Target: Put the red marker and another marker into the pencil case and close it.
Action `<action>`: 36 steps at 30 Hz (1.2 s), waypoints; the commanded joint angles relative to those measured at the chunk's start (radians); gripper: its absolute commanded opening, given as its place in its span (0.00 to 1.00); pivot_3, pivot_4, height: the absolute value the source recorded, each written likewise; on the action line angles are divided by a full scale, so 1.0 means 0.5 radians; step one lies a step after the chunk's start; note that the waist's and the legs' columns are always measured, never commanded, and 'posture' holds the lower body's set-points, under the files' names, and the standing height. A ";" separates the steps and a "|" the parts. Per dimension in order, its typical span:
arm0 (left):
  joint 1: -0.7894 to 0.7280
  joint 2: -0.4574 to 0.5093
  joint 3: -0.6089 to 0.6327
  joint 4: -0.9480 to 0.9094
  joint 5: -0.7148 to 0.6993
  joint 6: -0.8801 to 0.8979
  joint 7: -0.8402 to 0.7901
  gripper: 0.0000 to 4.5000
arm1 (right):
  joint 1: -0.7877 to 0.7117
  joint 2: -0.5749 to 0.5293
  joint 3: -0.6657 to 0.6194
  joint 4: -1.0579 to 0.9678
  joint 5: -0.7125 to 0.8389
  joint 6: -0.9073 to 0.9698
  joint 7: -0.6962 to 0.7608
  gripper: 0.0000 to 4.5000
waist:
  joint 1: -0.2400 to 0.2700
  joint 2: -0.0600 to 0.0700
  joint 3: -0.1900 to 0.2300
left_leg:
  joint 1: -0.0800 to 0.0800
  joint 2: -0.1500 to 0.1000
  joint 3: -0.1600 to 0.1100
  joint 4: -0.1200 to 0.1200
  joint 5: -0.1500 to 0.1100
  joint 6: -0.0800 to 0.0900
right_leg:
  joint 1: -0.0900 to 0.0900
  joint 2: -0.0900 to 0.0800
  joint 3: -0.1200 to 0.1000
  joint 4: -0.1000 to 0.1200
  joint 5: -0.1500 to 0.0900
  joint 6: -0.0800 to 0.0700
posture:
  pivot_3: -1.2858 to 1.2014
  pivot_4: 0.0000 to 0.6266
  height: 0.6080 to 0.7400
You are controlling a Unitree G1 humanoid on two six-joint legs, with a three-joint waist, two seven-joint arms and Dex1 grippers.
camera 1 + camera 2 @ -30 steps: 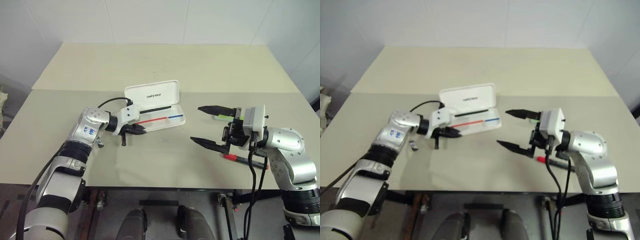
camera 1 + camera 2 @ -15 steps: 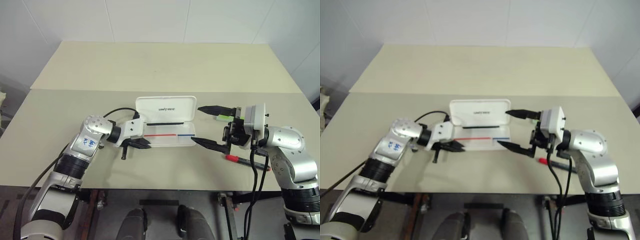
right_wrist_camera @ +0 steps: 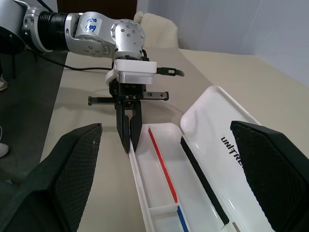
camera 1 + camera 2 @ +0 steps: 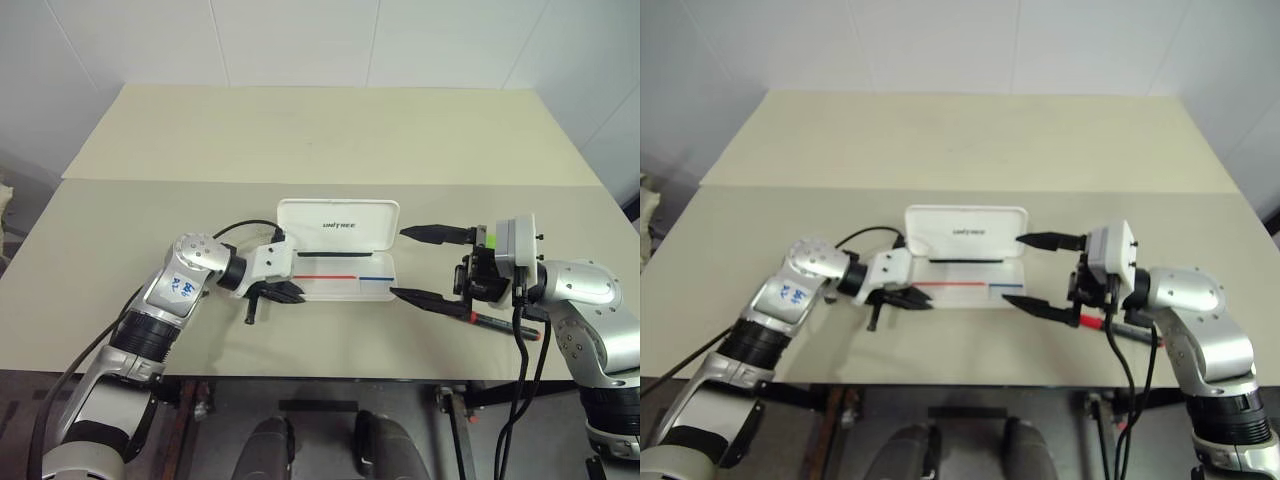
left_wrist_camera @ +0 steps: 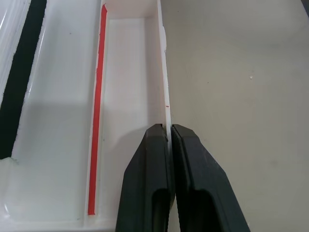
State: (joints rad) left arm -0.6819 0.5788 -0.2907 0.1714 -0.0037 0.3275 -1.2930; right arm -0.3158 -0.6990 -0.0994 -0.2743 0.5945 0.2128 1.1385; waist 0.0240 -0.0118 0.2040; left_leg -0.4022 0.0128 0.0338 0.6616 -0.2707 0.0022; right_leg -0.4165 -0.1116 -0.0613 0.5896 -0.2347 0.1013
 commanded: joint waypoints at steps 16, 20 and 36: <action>0.081 0.065 0.070 -0.363 -0.305 0.318 -0.025 0.70 | -0.052 0.036 -0.013 -0.012 0.022 -0.025 -0.005 1.00 | -0.001 0.000 0.000 | 0.000 0.001 0.001 0.005 -0.002 0.001 | -0.001 0.000 0.002 0.002 0.000 0.000 | 0.52 0.24 1.00; 0.089 0.080 0.160 -0.428 -0.438 0.280 -0.055 0.70 | -0.035 0.025 -0.028 0.019 0.022 -0.027 0.023 1.00 | -0.001 0.000 0.000 | -0.001 0.001 0.001 0.005 -0.002 0.001 | -0.002 0.000 0.003 0.002 0.000 0.000 | 0.52 0.24 1.00; 0.182 0.285 0.678 -0.222 -0.962 -0.115 -0.473 0.70 | 0.149 -0.547 -0.170 0.618 -0.118 -0.093 0.608 1.00 | -0.010 0.000 0.000 | 0.002 0.001 0.006 0.005 -0.003 0.002 | -0.002 0.000 0.005 0.001 0.000 0.000 | 0.52 0.24 1.00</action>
State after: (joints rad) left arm -0.5975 0.7084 0.0154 0.0547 -0.4490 0.2920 -1.4998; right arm -0.2218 -0.9464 -0.1669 -0.0006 0.5484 0.1917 1.4077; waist 0.0190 -0.0118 0.2041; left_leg -0.4010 0.0136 0.0366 0.6642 -0.2722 0.0031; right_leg -0.4173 -0.1116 -0.0584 0.5906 -0.2347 0.1013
